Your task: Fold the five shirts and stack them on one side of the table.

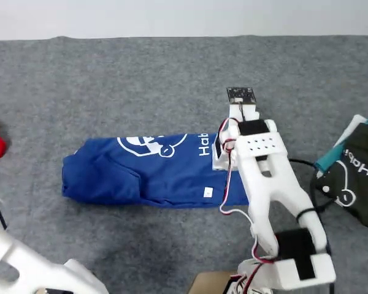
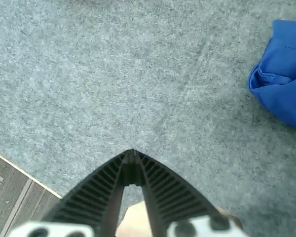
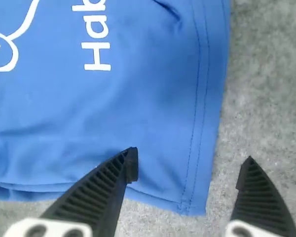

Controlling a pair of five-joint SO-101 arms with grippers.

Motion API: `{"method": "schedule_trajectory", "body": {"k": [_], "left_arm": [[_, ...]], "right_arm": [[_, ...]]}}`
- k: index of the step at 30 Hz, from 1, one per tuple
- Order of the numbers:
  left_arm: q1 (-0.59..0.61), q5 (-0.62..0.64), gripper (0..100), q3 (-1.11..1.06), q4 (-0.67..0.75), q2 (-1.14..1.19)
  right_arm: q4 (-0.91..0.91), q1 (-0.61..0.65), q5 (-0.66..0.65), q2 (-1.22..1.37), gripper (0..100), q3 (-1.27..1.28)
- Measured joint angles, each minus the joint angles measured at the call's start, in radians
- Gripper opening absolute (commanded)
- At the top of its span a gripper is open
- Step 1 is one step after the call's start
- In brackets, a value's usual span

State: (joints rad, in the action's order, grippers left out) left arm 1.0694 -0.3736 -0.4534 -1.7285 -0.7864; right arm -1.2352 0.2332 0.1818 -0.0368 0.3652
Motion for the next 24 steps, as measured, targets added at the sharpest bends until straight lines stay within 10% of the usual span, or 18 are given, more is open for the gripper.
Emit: {"method": "schedule_trajectory", "body": {"k": [24], "left_arm": [[-0.015, 0.000, 1, 0.000, 0.000, 0.000]], "right_arm": [[0.003, 0.023, 0.101, 0.407, 32.9, -0.203]]}}
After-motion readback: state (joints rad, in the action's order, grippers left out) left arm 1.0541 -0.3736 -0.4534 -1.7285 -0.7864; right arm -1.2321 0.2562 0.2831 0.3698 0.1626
